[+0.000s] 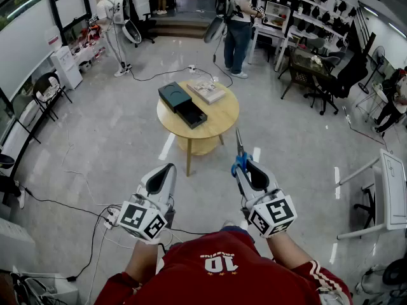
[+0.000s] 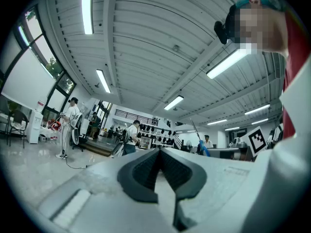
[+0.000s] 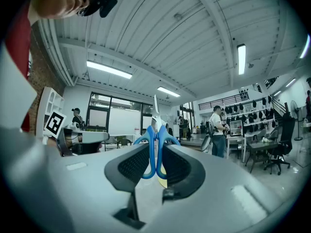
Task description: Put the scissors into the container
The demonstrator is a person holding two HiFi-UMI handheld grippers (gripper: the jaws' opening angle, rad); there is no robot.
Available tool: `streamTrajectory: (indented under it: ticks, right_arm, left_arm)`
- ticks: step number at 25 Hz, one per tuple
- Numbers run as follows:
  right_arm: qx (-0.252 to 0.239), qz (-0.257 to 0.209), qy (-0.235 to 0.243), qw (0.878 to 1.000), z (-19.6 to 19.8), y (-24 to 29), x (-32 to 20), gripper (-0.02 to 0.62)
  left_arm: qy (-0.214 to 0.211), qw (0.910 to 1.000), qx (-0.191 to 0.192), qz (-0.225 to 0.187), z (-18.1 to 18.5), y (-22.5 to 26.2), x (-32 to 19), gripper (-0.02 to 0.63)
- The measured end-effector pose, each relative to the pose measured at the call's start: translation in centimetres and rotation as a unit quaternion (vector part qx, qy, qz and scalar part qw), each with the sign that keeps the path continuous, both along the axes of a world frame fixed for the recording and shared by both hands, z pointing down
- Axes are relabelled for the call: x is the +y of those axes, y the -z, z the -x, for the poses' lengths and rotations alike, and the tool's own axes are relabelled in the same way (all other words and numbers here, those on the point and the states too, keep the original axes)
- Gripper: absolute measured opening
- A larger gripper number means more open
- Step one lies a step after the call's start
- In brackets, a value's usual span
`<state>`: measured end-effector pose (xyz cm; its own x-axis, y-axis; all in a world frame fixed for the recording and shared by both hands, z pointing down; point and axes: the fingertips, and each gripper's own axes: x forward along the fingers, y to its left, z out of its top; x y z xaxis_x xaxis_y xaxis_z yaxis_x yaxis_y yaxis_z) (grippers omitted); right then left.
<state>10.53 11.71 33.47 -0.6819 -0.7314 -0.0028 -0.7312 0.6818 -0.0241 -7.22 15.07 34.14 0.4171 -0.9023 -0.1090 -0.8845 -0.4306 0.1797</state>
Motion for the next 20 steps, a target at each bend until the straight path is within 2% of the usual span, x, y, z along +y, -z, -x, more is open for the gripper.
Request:
streamTrajectory:
  ticks: [13,20]
  right_arm:
    - [0.002,0.001,-0.002,1.000,0.7,-0.1,0.6,0.087]
    - [0.004,0.002,-0.010,1.000,0.1,-0.4,1.3,0.087]
  left_arm:
    - [0.018,0.9998,-0.012,0.001,1.2,0.1,0.9,0.002]
    - [0.007,0.9999,-0.011,0.001,0.5,-0.3,1.2,0.002]
